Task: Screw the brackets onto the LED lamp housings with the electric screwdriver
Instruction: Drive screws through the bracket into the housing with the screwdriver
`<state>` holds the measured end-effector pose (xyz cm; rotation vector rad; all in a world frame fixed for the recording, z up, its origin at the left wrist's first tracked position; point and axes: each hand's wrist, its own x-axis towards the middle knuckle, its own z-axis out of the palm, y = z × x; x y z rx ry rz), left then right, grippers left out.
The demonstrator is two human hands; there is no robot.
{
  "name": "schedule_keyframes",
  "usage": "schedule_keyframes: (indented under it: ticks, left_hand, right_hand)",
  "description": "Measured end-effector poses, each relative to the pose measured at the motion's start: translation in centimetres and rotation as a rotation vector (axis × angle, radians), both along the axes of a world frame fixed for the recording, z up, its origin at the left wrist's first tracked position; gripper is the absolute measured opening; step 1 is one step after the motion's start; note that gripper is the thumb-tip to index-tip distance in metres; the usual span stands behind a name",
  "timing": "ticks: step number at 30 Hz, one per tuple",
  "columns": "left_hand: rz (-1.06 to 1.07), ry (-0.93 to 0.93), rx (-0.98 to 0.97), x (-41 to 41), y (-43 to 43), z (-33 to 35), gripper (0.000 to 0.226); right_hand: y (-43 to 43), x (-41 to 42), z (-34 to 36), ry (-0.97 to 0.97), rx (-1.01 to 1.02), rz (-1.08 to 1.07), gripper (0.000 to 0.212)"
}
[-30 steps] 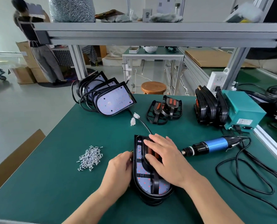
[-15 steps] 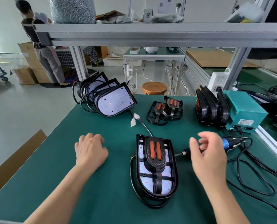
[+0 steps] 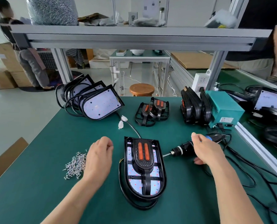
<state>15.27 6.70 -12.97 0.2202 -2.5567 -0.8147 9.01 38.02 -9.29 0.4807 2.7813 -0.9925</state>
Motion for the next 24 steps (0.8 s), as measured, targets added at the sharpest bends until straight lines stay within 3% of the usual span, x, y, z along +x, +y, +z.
schedule_keyframes:
  ticks: [4, 7, 9, 11, 14, 16, 17, 21, 24]
  left_hand:
    - [0.036, 0.003, 0.157, 0.0, 0.5, -1.5, 0.009]
    - [0.044, 0.008, 0.202, -0.3, 0.2, -1.8, 0.011]
    - [0.040, 0.008, 0.215, -0.3, 0.1, -1.8, 0.012]
    - [0.029, 0.010, 0.232, -0.3, 0.2, -1.8, 0.015]
    - [0.017, 0.016, 0.263, -0.3, 0.1, -1.8, 0.019]
    - [0.017, 0.022, 0.272, -0.2, 0.1, -1.8, 0.021]
    - [0.019, 0.023, 0.280, -0.2, 0.1, -1.8, 0.020]
    - [0.026, 0.035, 0.325, -0.1, 0.2, -1.7, 0.019]
    - [0.033, 0.048, 0.381, -0.2, 0.1, -1.6, 0.020]
  right_hand:
    - [-0.1, 0.3, -0.5, 0.046, 0.033, -0.023, 0.036]
    - [-0.4, 0.9, -1.8, 0.201, 0.033, -0.117, 0.025]
    - [-0.7, 1.4, -2.4, 0.327, -0.074, -0.206, 0.022]
    - [-0.6, 1.8, -2.7, 0.438, -0.288, -0.298, 0.039]
    - [0.1, 1.9, -2.7, 0.486, -0.714, -0.428, 0.087]
    - [0.6, 1.6, -2.5, 0.499, -1.001, -0.495, 0.099]
    - [0.7, 1.5, -2.4, 0.529, -1.080, -0.505, 0.090]
    - [1.2, 1.9, -1.8, 0.624, -1.421, -0.519, 0.023]
    - [1.3, 2.5, -1.1, 0.595, -1.715, -0.454, 0.014]
